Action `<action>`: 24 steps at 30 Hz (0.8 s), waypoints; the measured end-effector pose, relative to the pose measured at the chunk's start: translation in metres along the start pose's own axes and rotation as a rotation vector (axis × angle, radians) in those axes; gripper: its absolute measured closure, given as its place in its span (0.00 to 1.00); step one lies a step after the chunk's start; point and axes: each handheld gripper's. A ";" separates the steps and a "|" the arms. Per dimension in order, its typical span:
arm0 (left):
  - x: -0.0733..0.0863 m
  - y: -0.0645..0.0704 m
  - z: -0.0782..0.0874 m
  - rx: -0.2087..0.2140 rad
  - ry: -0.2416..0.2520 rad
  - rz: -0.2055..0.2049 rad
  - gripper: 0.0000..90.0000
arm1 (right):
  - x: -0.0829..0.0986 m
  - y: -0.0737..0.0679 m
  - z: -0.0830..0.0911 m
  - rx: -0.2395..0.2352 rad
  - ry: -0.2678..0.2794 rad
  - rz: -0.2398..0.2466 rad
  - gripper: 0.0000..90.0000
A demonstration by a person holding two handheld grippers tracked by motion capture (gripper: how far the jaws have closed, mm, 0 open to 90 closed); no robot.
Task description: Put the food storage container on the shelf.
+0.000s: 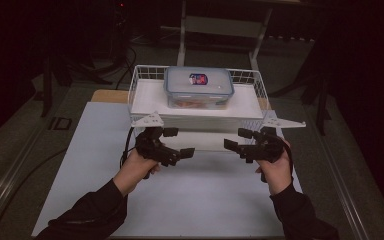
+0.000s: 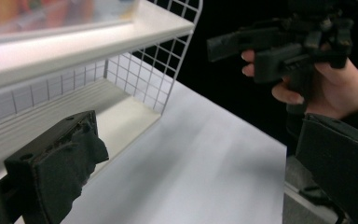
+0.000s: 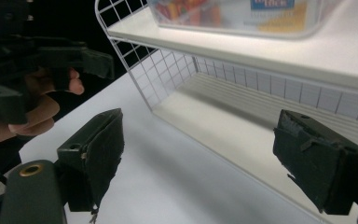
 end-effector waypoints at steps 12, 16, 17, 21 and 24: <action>0.038 0.017 0.017 0.000 0.009 -0.075 0.00 | 0.037 -0.003 -0.001 0.005 -0.015 0.036 0.18; 0.051 0.018 0.020 -0.009 -0.012 -0.077 0.00 | 0.057 -0.004 -0.005 -0.011 -0.057 0.035 0.19; 0.056 0.017 0.021 -0.015 -0.020 -0.081 0.00 | 0.057 -0.004 -0.005 -0.011 -0.057 0.035 0.19; 0.072 0.017 0.024 -0.008 -0.037 -0.083 0.00 | 0.078 -0.004 -0.006 -0.001 -0.083 0.030 0.17; 0.082 0.016 0.026 -0.015 -0.048 -0.085 0.00 | 0.088 -0.001 -0.005 0.003 -0.097 0.010 0.17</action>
Point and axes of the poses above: each handheld gripper's, and its own axes: z roughly backward along the jaws, x roughly out of its underside, y roughly to its right, and after that the axes turned 10 degrees about -x, right-handed
